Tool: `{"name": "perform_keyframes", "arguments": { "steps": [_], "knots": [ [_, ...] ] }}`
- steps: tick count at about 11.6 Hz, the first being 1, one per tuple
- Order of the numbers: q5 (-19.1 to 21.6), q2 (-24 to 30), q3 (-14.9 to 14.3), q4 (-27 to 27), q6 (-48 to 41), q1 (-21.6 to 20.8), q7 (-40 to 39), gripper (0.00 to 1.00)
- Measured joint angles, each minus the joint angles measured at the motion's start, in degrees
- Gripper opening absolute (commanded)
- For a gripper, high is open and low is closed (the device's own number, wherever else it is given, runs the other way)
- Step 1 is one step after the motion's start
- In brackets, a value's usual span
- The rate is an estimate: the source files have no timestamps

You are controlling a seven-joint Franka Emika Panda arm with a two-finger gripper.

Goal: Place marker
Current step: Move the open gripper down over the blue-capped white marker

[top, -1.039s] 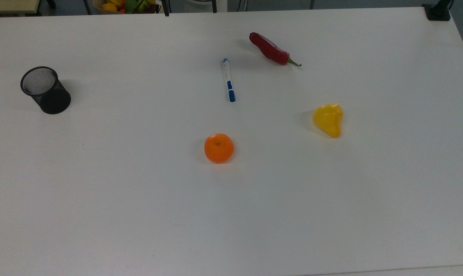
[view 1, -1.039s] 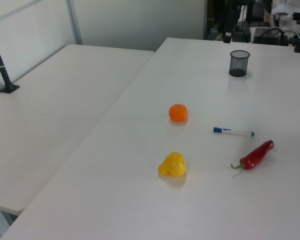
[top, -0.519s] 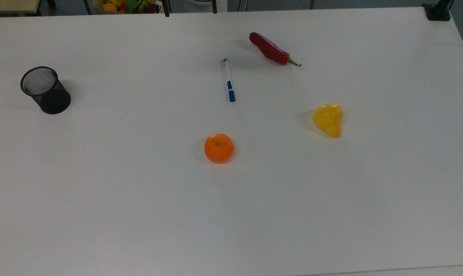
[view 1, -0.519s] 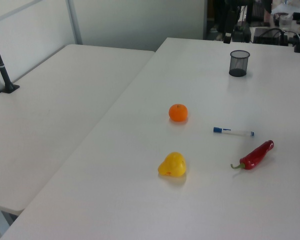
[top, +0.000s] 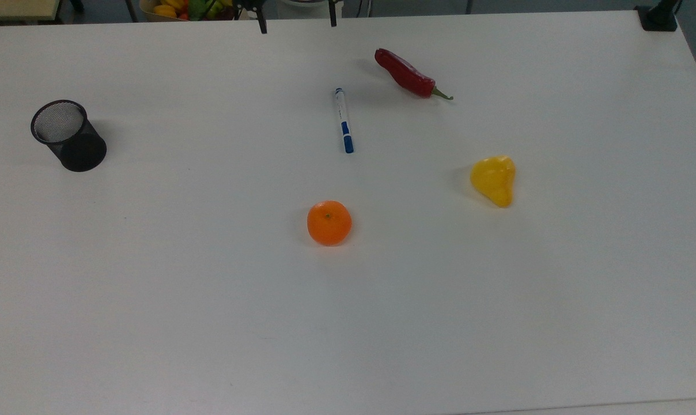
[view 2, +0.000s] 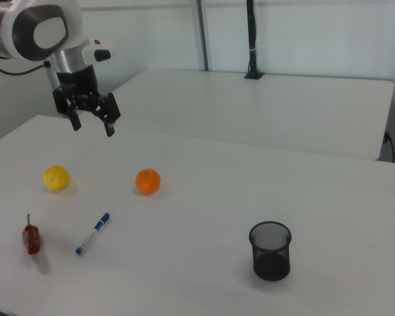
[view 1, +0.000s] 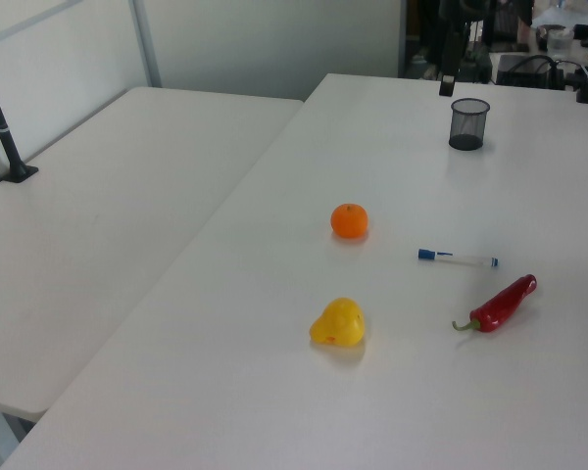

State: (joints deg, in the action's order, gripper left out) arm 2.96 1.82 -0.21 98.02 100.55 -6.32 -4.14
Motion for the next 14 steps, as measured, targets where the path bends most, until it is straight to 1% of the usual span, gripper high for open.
{"name": "perform_keyframes", "arguments": {
  "steps": [2, 5, 6, 8, 11, 14],
  "knots": [
    [-0.69, -1.48, 0.01, 1.95, 0.00, -2.22, -0.05, 1.00],
    [-3.45, -6.37, 0.01, 4.31, 1.27, -5.25, -0.07, 1.00],
    [-4.02, -7.58, 0.00, 5.25, 2.77, -5.70, -0.07, 1.00],
    [-4.98, -9.68, 0.00, 9.06, 7.67, -6.28, -0.07, 1.00],
    [-5.03, -10.57, -0.01, 13.63, 12.31, -6.31, 0.23, 1.00],
    [-5.03, -12.30, -0.01, 16.78, 18.61, -6.59, 3.37, 1.00]
  ]
}}
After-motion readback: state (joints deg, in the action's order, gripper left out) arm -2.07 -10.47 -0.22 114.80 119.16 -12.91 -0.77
